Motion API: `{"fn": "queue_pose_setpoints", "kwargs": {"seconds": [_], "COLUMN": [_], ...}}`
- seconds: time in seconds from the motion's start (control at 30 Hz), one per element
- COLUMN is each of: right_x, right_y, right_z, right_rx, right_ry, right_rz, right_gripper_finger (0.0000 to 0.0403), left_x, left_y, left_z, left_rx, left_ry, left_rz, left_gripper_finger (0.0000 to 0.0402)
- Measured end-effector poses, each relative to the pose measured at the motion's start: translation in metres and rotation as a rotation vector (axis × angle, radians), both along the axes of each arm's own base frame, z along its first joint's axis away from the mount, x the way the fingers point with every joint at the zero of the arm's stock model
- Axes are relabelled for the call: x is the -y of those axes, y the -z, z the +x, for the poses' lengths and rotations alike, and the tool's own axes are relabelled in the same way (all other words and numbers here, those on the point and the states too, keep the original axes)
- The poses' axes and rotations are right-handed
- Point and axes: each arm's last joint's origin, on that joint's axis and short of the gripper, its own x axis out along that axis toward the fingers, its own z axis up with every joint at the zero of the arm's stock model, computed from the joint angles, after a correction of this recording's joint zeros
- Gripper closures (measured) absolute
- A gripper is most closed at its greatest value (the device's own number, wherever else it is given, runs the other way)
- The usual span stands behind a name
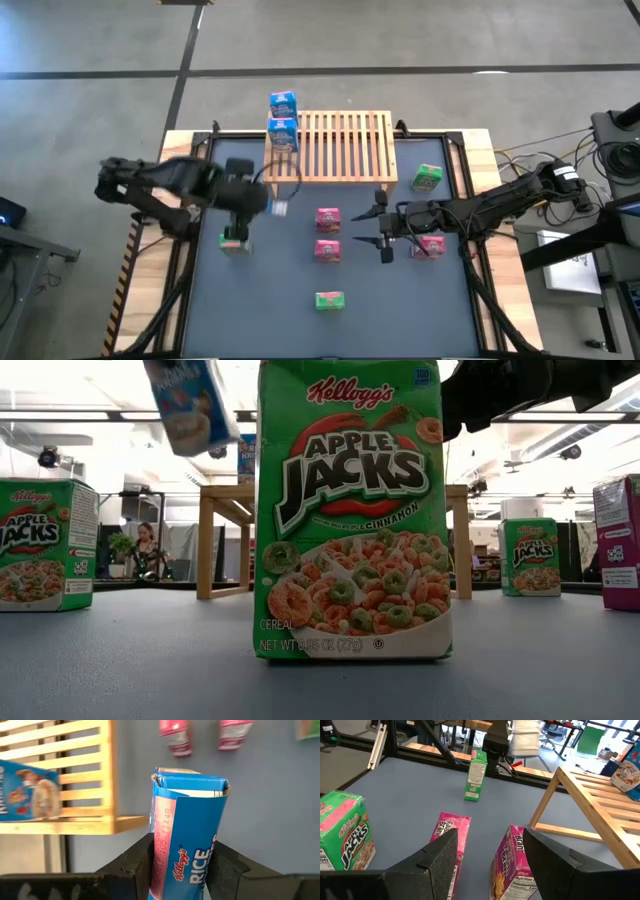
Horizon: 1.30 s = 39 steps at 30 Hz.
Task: Stack cereal on shelf
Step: Put the blue cereal box on the shelf aligned with the other blue cereal boxes
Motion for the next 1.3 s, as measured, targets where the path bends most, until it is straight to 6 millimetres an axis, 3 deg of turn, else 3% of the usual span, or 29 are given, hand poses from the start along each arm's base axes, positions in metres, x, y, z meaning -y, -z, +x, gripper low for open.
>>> {"fn": "queue_pose_setpoints", "kwargs": {"seconds": [0.23,0.5,0.73,1.3], "right_x": [0.000,0.000,0.000,0.000], "right_y": [0.000,0.001,0.001,0.001], "right_z": [0.000,0.000,0.000,0.000], "right_rx": [-0.001,-0.002,-0.003,-0.004], "right_ry": [0.000,0.000,0.003,0.006], "right_rz": [0.000,0.000,0.013,0.025], "right_gripper_finger": [0.0188,0.0188,0.0188,0.0188], "left_x": [-0.054,-0.095,-0.113,-0.141], "left_y": [-0.005,-0.007,-0.011,0.000], "left_z": [0.004,0.003,0.006,0.009], "left_rx": [0.028,0.055,0.131,0.073], "left_ry": [-0.023,-0.009,0.026,-0.022], "left_rz": [0.007,0.022,0.035,0.033], "left_gripper_finger": [0.0271,0.0271,0.0271,0.0271]}}
